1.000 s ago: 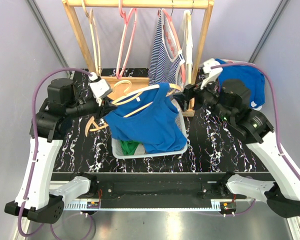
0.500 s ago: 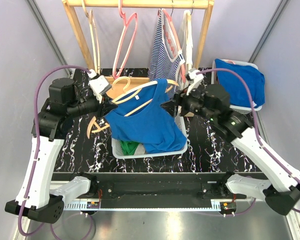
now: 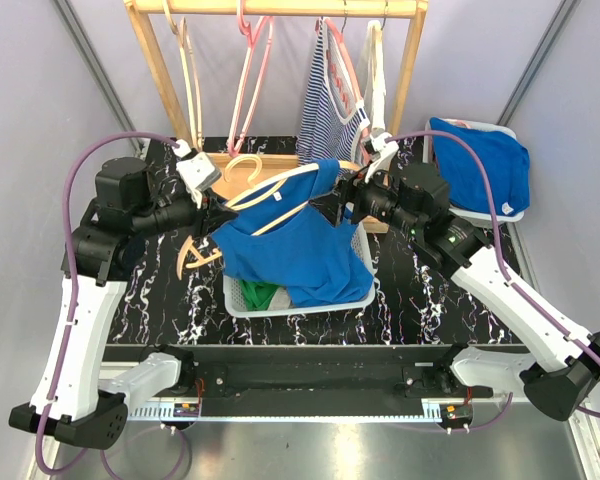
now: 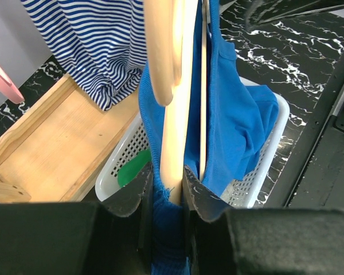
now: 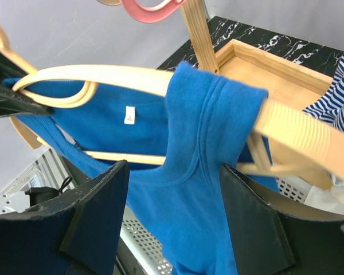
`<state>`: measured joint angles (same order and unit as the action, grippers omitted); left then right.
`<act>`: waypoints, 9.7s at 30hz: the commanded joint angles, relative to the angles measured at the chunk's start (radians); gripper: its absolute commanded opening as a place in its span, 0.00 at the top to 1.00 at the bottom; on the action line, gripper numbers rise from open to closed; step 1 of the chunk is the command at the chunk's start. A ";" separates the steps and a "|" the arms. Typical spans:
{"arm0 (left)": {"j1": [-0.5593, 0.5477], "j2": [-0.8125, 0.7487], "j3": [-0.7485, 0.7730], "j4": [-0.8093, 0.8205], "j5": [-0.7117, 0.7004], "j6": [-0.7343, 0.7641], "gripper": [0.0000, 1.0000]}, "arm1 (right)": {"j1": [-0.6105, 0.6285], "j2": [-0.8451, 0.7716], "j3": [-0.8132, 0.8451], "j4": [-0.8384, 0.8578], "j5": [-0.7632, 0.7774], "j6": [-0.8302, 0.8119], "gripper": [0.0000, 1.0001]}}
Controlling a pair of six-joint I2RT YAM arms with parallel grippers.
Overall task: Remove the tank top from the hanger
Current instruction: Remove the tank top from the hanger, then place the hanger at the clothesline.
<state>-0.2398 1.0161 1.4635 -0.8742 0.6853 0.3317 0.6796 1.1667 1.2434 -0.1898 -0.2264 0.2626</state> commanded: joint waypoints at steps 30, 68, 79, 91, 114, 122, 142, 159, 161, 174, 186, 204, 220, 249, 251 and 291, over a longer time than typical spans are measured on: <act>0.002 -0.044 0.018 0.021 0.115 0.010 1.00 | 0.000 0.080 0.082 0.130 0.038 -0.014 0.37; 0.004 -0.034 0.122 0.000 0.086 0.000 1.00 | -0.318 -0.122 -0.193 -0.086 0.156 0.121 1.00; 0.016 0.035 0.205 0.021 0.247 -0.069 1.00 | -0.078 -0.211 -0.243 -0.016 0.113 -0.081 0.93; 0.016 0.050 0.084 0.072 0.200 -0.005 1.00 | -0.041 -0.305 0.012 -0.284 -0.116 -0.324 0.01; 0.016 0.131 0.176 -0.190 0.579 0.371 1.00 | -0.025 -0.032 0.349 -0.415 -0.384 -0.439 0.23; 0.016 0.141 0.190 -0.189 0.579 0.365 1.00 | -0.012 -0.016 0.372 -0.462 -0.404 -0.451 0.23; 0.016 0.128 0.178 -0.171 0.540 0.333 1.00 | -0.003 -0.035 0.327 -0.458 -0.341 -0.421 1.00; 0.017 0.105 0.107 -0.006 0.359 0.201 0.59 | -0.003 -0.134 0.352 -0.533 -0.229 -0.399 1.00; 0.020 0.102 0.098 0.009 0.332 0.195 0.73 | -0.003 -0.140 0.352 -0.550 -0.222 -0.399 1.00; 0.062 0.088 0.084 0.032 0.263 0.165 0.81 | -0.003 -0.194 0.321 -0.639 -0.125 -0.431 1.00; 0.073 0.114 0.075 0.044 0.235 0.159 0.71 | -0.003 -0.243 0.317 -0.645 -0.045 -0.487 1.00; 0.096 0.127 0.139 0.173 0.336 -0.097 0.72 | -0.003 -0.141 0.536 -0.610 0.335 -0.520 1.00; 0.077 0.105 0.187 0.119 0.329 -0.123 0.72 | 0.307 0.552 1.126 -0.472 1.179 -0.844 1.00; 0.069 0.032 0.127 0.044 0.318 -0.034 0.71 | 0.196 0.841 1.401 -0.235 0.987 -0.925 1.00; 0.069 0.032 0.129 0.044 0.318 -0.036 0.71 | 0.181 0.852 1.407 -0.234 0.967 -0.915 1.00; 0.070 0.027 0.081 0.049 0.300 -0.011 0.70 | 0.117 0.843 1.398 -0.275 0.822 -0.787 1.00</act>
<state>-0.1658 1.0534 1.5501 -0.8444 0.9863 0.2920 0.8036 2.0434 2.5832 -0.5682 0.6022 -0.4927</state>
